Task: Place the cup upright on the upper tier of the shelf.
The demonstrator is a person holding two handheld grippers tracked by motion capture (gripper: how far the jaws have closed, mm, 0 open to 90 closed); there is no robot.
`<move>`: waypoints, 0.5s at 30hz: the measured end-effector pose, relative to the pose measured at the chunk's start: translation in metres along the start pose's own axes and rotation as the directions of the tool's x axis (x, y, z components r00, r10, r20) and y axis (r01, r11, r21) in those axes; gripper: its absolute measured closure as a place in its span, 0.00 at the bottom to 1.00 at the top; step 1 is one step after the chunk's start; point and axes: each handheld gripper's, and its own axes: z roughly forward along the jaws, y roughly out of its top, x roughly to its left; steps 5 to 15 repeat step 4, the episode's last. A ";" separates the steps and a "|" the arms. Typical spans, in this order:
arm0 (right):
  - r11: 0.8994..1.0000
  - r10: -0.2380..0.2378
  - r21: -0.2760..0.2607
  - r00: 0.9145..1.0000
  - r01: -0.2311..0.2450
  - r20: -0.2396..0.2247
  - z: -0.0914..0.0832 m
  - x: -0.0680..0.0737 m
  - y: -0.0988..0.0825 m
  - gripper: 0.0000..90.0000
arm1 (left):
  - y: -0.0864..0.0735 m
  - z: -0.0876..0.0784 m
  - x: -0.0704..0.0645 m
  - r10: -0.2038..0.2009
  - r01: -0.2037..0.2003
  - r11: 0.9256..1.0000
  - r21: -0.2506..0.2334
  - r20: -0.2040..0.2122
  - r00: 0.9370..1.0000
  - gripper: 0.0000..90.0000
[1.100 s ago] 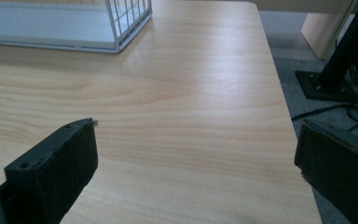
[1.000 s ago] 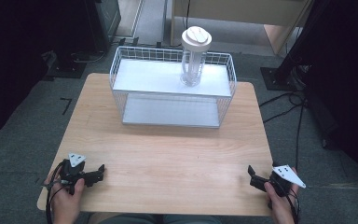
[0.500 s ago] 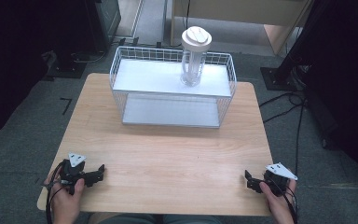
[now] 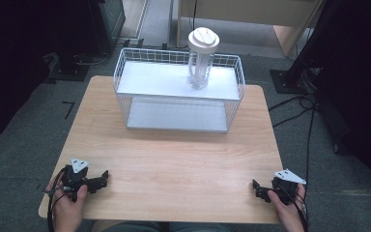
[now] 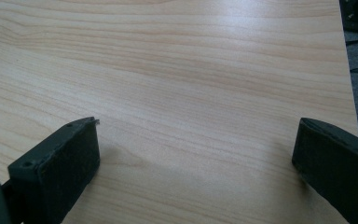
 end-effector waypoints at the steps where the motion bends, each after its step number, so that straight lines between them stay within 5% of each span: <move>1: 1.000 0.000 0.000 1.000 0.000 0.000 0.000 0.000 0.000 0.01 | 0.000 0.000 0.000 0.000 0.000 1.000 0.000 0.000 1.000 0.00; 15: 1.000 0.001 0.000 1.000 -0.001 -0.002 0.000 0.000 0.000 0.01 | 0.000 0.000 0.000 0.000 0.000 1.000 0.000 0.000 1.000 0.00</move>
